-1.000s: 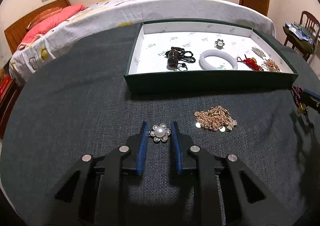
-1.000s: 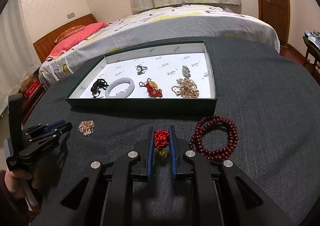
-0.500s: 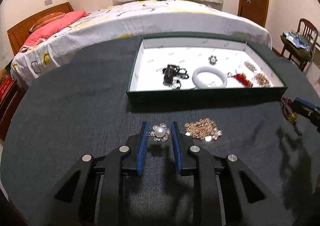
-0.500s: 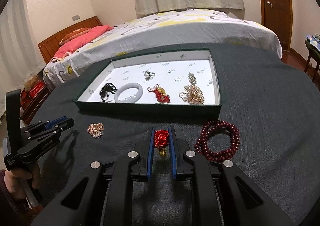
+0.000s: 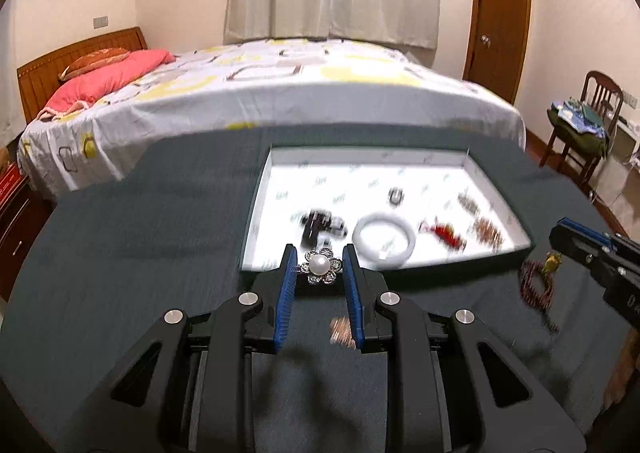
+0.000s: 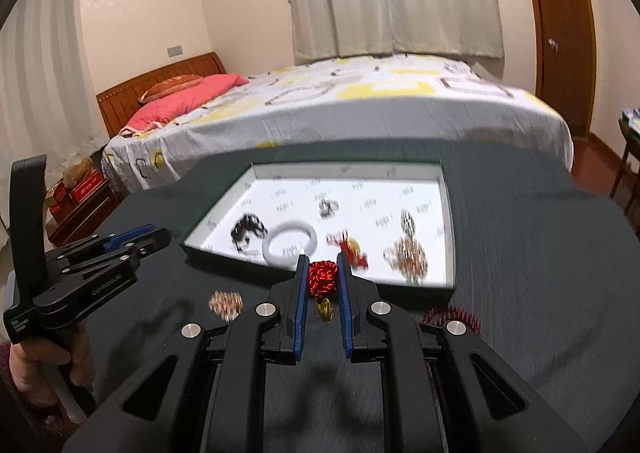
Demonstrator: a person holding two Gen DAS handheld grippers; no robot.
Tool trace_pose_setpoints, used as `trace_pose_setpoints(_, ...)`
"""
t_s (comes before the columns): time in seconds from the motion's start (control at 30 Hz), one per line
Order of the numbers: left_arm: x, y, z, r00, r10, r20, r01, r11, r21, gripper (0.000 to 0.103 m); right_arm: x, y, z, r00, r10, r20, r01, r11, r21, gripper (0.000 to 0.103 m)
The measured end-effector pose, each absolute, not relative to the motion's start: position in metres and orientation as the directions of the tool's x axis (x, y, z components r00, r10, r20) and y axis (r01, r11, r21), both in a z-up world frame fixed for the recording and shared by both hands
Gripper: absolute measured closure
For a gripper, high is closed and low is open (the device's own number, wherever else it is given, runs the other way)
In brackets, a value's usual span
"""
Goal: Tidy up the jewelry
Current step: 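Carry flower brooch and red tassel into the white box and open both tools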
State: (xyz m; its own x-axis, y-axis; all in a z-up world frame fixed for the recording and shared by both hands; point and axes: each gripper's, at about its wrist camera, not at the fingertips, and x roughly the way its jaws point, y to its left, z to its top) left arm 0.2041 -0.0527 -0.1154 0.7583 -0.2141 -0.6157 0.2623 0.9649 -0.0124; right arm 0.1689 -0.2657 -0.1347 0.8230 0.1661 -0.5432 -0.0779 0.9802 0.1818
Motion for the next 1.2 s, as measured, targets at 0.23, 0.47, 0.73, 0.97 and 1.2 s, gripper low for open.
trace_pose_setpoints(0.23,0.239,-0.080,-0.095,0.790,-0.242,-0.563,0.282,0.959,-0.016,0.080,0.201,-0.270,-0.112,0.860,0.140,-0.491,-0.077,0.986,0.146,0.089)
trace_pose_setpoints(0.47,0.290,-0.108,-0.103,0.788,-0.235,-0.569,0.280,0.960,-0.009,0.080,0.248,-0.277,-0.120,0.865,0.111,-0.489,-0.056,0.991,0.125,0.089)
trace_pose_setpoints(0.73,0.336,-0.127,-0.142,0.729,-0.215,-0.650,0.276,0.961,-0.009,0.080,0.294,-0.284,-0.162,0.808,0.117,-0.578,-0.029,0.987,0.159,0.089)
trace_pose_setpoints(0.97,0.357,-0.137,-0.169,0.672,-0.191,-0.715,0.273,0.962,-0.001,0.080,0.316,-0.281,-0.193,0.747,0.106,-0.656,-0.013,0.990,0.144,0.089)
trace_pose_setpoints(1.2,0.369,-0.141,-0.183,0.630,-0.166,-0.759,0.267,0.964,0.011,0.080,0.325,-0.284,-0.207,0.711,0.091,-0.697,0.007,0.991,0.137,0.089)
